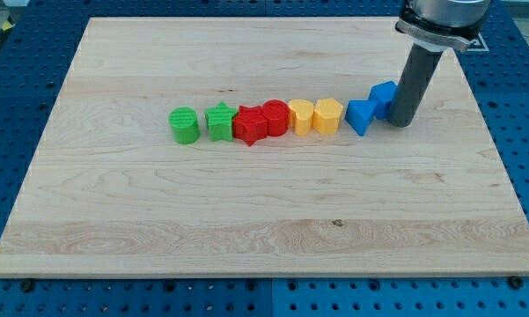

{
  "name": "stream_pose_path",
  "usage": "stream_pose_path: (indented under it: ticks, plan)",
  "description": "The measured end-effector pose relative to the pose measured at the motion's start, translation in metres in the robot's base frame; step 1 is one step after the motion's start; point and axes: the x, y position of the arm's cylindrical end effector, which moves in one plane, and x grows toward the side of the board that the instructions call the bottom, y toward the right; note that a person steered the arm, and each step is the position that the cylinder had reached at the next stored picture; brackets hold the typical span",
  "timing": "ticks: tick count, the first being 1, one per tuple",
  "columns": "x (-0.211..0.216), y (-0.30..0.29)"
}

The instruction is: Place the blue cube towards the top center

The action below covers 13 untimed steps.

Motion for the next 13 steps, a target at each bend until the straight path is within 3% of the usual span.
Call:
stream_pose_path:
  ticks: [6,11,13]
  plan:
    - [-0.034,-0.010]
    - [-0.035,-0.076]
    - [-0.037,-0.005]
